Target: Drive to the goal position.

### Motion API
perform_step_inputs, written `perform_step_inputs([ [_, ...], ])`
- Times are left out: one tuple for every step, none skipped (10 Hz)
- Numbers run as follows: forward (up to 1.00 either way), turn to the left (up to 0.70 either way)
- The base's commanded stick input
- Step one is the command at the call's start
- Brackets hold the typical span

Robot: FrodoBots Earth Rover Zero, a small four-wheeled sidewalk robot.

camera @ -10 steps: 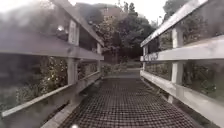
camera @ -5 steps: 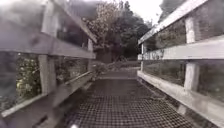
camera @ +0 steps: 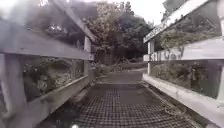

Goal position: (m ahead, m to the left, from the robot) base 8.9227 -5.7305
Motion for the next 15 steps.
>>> perform_step_inputs([
  [0.85, -0.20],
  [0.85, -0.34],
  [0.85, -0.34],
  [0.85, -0.34],
  [0.85, -0.34],
  [0.85, -0.34],
  [0.85, -0.31],
  [0.85, -0.25],
  [0.85, -0.06],
  [0.85, 0.00],
  [0.85, 0.00],
  [0.85, 0.00],
  [0.85, 0.00],
  [0.85, 0.00],
  [0.85, 0.00],
])
